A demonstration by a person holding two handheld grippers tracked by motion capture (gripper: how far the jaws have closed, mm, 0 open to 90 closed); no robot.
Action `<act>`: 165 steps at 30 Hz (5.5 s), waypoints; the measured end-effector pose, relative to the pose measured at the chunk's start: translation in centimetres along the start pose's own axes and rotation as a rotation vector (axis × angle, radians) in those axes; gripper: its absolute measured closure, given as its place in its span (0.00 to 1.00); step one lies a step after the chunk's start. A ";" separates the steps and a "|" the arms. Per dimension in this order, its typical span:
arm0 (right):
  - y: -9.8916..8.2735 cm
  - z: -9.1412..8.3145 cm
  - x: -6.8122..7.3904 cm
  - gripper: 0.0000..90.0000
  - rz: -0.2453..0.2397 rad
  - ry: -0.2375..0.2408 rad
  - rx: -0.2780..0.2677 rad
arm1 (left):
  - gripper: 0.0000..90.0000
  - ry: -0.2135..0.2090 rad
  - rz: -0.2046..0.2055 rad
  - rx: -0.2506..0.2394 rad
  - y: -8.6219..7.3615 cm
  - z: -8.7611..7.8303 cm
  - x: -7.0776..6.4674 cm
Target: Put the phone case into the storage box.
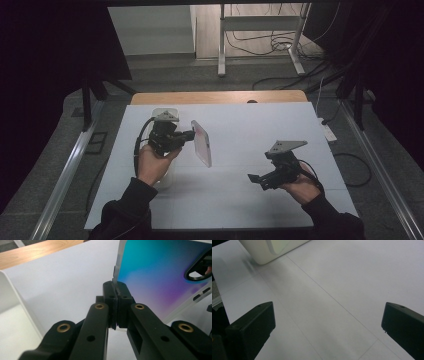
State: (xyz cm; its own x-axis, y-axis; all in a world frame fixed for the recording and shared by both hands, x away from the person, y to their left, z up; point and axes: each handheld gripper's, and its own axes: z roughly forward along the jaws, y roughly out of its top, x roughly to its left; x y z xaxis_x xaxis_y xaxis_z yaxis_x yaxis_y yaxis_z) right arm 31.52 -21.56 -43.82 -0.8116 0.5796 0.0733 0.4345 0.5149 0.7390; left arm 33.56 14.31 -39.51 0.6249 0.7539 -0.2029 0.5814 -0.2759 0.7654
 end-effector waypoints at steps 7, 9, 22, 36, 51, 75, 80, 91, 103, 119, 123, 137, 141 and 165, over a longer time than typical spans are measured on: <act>-0.6 -0.4 -0.3 0.00 0.016 -0.005 0.003 | 0.98 0.015 -0.007 0.002 0.0 -0.5 0.4; -0.8 -0.6 -0.4 0.00 0.019 -0.013 0.001 | 0.98 0.019 -0.010 0.002 0.0 -0.6 0.5; -2.0 -1.6 -1.0 0.00 0.051 -0.033 0.005 | 0.98 0.052 -0.042 -0.013 0.0 -1.7 1.4; -3.2 -2.6 -1.7 0.00 0.062 -0.092 0.025 | 0.98 0.083 -0.068 -0.040 -0.1 -3.3 2.4; -4.4 -3.7 -2.1 0.00 0.085 -0.135 0.027 | 0.98 0.128 -0.098 -0.058 -0.4 -4.8 3.6; -6.5 -5.6 -2.9 0.00 0.137 -0.190 0.035 | 0.98 0.207 -0.152 -0.075 -1.5 -6.5 6.0; -6.9 -6.1 -3.0 0.00 0.150 -0.201 0.032 | 0.98 0.215 -0.164 -0.073 -1.7 -6.5 6.5; -7.9 -7.4 -3.1 0.00 0.176 -0.236 0.021 | 0.98 0.238 -0.186 -0.077 -2.0 -6.9 7.3; -8.2 -8.2 -3.1 0.00 0.196 -0.267 0.002 | 0.98 0.262 -0.193 -0.075 -1.9 -6.8 8.2; -8.3 -8.3 -3.1 0.00 0.197 -0.277 0.001 | 0.98 0.287 -0.223 -0.079 -2.1 -5.4 10.2; -8.3 -8.3 -3.1 0.00 0.198 -0.277 0.001 | 0.98 0.286 -0.234 -0.087 -2.2 -5.1 10.6; -8.3 -8.2 -3.1 0.00 0.198 -0.274 0.010 | 0.98 0.300 -0.241 -0.084 -1.6 -3.9 11.7; -8.3 -8.2 -3.1 0.00 0.199 -0.273 0.009 | 0.98 0.304 -0.245 -0.087 -1.5 -3.5 12.0; -8.2 -8.1 -3.1 0.00 0.197 -0.269 0.018 | 0.98 0.352 -0.263 -0.071 -0.5 -0.9 13.6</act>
State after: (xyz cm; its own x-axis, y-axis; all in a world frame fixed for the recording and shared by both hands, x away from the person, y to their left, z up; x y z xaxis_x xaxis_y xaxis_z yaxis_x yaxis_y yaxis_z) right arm 27.31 -32.72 -44.72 -0.5802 0.8138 0.0319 0.5810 0.3861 0.7165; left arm 41.30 25.28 -42.13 0.2378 0.9535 -0.1852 0.6519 -0.0153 0.7582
